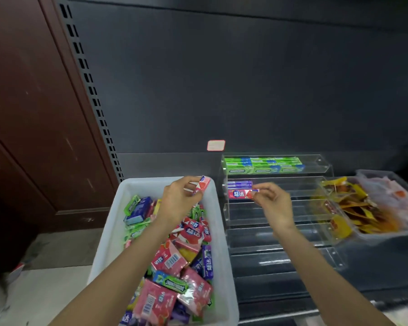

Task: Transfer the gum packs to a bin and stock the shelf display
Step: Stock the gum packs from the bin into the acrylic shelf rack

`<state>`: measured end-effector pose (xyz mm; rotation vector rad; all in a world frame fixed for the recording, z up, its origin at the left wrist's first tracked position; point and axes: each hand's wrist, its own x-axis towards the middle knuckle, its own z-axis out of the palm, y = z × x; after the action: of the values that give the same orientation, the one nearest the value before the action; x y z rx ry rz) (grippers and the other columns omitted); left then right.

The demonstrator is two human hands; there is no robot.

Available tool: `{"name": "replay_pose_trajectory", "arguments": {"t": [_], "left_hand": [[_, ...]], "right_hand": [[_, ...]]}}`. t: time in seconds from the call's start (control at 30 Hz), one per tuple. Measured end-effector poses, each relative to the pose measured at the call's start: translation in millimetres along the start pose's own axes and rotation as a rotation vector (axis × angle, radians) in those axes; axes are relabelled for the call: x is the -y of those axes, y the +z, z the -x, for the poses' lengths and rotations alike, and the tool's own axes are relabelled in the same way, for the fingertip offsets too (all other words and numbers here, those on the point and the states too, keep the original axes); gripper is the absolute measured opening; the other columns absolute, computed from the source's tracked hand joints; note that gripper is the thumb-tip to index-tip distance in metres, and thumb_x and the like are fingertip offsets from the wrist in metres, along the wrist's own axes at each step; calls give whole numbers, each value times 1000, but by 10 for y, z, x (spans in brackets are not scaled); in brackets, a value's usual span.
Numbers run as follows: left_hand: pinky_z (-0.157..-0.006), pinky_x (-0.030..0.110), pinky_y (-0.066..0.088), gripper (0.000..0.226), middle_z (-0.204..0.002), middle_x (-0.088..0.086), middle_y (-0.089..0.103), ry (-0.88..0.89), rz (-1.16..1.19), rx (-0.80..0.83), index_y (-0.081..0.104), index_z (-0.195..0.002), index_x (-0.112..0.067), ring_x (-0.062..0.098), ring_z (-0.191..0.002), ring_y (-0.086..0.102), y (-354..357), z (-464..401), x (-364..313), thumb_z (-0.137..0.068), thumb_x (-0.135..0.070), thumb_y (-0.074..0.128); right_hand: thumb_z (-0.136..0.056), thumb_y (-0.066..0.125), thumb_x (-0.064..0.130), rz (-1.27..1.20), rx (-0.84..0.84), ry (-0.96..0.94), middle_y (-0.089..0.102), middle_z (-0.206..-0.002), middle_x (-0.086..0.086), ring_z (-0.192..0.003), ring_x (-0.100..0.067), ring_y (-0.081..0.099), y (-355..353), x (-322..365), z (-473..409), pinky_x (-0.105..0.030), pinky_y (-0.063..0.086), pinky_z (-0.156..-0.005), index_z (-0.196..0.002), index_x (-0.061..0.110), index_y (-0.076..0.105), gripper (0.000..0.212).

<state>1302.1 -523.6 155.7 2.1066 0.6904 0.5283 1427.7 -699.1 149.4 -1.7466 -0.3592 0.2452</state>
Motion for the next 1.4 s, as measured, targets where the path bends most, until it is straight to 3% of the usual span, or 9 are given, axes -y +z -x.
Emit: {"name": "replay_pose_trajectory", "arguments": {"t": [0.2, 0.3, 0.4, 0.8, 1.0, 1.13, 1.23, 1.33, 1.4], "left_hand": [[-63, 6, 43, 30, -102, -3, 68, -40, -61, -14, 65, -113, -23, 6, -81, 60, 237, 123, -135, -84, -20, 69], [-61, 1, 42, 28, -98, -6, 67, -39, -48, -37, 67, -110, -22, 2, -78, 58, 310, 198, -204, -82, -18, 70], [-63, -2, 40, 29, -95, -15, 62, -36, -44, -39, 68, -110, -22, -8, -74, 53, 370, 274, -260, -82, -17, 70], [-59, 4, 44, 23, -95, -13, 66, -60, -17, -33, 68, -106, -22, -6, -78, 57, 369, 354, -285, -83, -20, 69], [-71, 4, 42, 25, -102, -9, 68, -36, -28, -2, 68, -107, -19, -1, -84, 57, 456, 335, -280, -82, -18, 69], [-76, 14, 49, 24, -101, -7, 69, -30, 3, 29, 68, -105, -20, 1, -85, 60, 507, 302, -304, -81, -17, 70], [-77, 20, 50, 24, -97, -8, 67, -51, 7, 34, 67, -105, -19, 7, -88, 60, 559, 274, -340, -81, -19, 71], [-67, 11, 45, 22, -90, -11, 64, -40, 27, 28, 66, -99, -20, 5, -81, 58, 623, 265, -396, -78, -20, 74], [-64, 8, 43, 25, -88, -12, 62, -29, 13, 54, 64, -99, -19, 2, -76, 57, 669, 267, -442, -77, -20, 75]], "right_hand": [[-77, 69, -5, 151, 162, -80, 69, -84, 0, -79, -10, 64, -256, -287, -143, -28, 52, -78, -76, 25, 65, 31], [-76, 71, -4, 263, 191, -118, 67, -82, 2, -76, -2, 61, -236, -395, -221, -8, 45, -70, -78, 21, 68, 25], [-77, 72, 0, 347, 196, -169, 68, -87, -1, -76, -7, 62, -192, -494, -256, 0, 41, -67, -87, 12, 71, 16], [-80, 69, 1, 537, 53, -277, 68, -95, -10, -79, -13, 60, -104, -603, -256, -18, 48, -79, -97, 6, 69, 18], [-89, 59, 4, 660, 206, -174, 70, -106, -10, -97, -20, 66, -184, -604, -270, -26, 48, -90, -111, 4, 66, 23], [-92, 55, 8, 748, 308, -196, 63, -114, -12, -89, -19, 64, -189, -561, -275, -19, 45, -82, -115, 6, 65, 26], [-92, 56, 12, 629, 280, -233, 59, -114, -8, -87, -13, 60, -213, -430, -251, -14, 41, -82, -114, 8, 66, 24], [-92, 57, 18, 134, 390, -44, 67, -107, -7, -93, -14, 65, -229, -247, -169, -20, 51, -81, -110, 10, 66, 22], [-88, 63, 15, -14, 461, 13, 69, -103, -8, -94, -17, 66, -239, -182, -137, -24, 56, -79, -109, 11, 65, 21]]}}
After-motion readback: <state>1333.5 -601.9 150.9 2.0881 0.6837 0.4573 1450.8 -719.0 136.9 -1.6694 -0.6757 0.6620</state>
